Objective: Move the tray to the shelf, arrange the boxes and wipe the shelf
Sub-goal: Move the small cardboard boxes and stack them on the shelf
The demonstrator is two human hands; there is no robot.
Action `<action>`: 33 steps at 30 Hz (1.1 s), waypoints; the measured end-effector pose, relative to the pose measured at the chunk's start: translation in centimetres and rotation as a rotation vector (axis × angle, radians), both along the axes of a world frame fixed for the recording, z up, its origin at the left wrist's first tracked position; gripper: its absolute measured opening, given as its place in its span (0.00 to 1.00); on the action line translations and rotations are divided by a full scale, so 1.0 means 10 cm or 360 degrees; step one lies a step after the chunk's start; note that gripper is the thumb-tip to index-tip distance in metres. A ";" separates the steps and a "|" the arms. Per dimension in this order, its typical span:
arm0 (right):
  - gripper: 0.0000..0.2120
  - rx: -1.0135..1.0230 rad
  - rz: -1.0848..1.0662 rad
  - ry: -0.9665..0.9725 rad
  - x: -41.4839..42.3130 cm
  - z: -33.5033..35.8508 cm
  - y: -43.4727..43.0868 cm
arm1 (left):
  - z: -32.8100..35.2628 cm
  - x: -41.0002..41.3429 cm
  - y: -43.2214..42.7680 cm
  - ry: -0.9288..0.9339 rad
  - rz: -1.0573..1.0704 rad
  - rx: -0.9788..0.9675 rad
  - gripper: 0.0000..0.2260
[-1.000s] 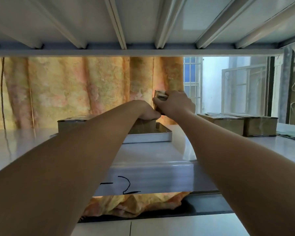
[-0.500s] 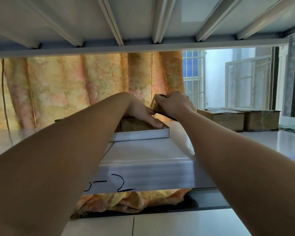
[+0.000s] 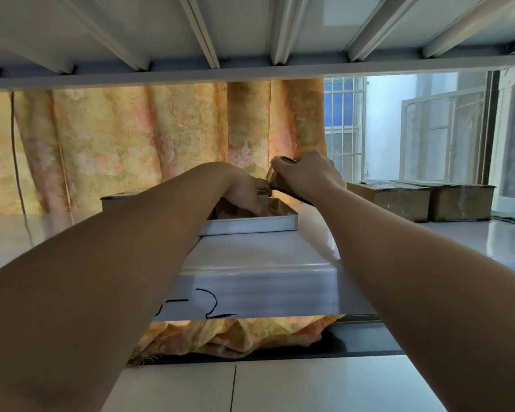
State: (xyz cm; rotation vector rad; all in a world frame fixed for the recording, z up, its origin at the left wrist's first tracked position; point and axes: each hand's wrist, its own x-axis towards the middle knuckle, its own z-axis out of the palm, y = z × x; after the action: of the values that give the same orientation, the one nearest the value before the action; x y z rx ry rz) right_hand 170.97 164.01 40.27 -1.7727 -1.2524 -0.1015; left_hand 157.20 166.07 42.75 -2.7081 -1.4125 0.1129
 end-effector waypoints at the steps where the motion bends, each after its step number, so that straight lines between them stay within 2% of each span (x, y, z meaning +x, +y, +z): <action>1: 0.23 0.0005 -0.0001 0.0001 0.00 0.00 0.00 | -0.01 0.00 0.01 -0.0021 -0.0004 -0.0005 0.33; 4: 0.23 0.0048 -0.0021 0.0011 -0.02 0.00 -0.01 | -0.02 -0.05 0.04 -0.0200 -0.0026 -0.0039 0.36; 7: 0.25 0.0156 -0.0003 0.0013 -0.08 0.04 -0.02 | 0.04 -0.20 0.02 -0.0571 -0.0091 0.0034 0.36; 10: 0.29 0.0278 0.0028 -0.0056 -0.23 0.12 -0.02 | 0.07 -0.43 0.03 -0.1010 -0.0161 0.0171 0.25; 12: 0.33 0.0288 0.0069 -0.0162 -0.39 0.19 0.02 | 0.07 -0.60 0.07 -0.1294 -0.0115 0.0408 0.15; 14: 0.34 0.0273 0.0107 -0.0235 -0.58 0.27 0.05 | 0.08 -0.75 0.10 -0.1418 -0.0025 0.0632 0.12; 25: 0.38 0.0060 0.0226 -0.0453 -1.98 0.31 0.42 | 0.17 -1.95 0.53 -0.1044 0.0200 0.1065 0.11; 33: 0.32 -0.0041 0.0053 -0.0469 -2.58 0.28 0.54 | 0.12 -2.56 0.88 -0.1074 0.0255 0.0855 0.12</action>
State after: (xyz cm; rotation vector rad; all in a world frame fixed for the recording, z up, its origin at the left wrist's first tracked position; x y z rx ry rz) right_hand 145.15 169.41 43.09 -1.8041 -1.4970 -0.3392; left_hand 131.65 174.90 43.95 -2.2465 -1.4954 -1.0918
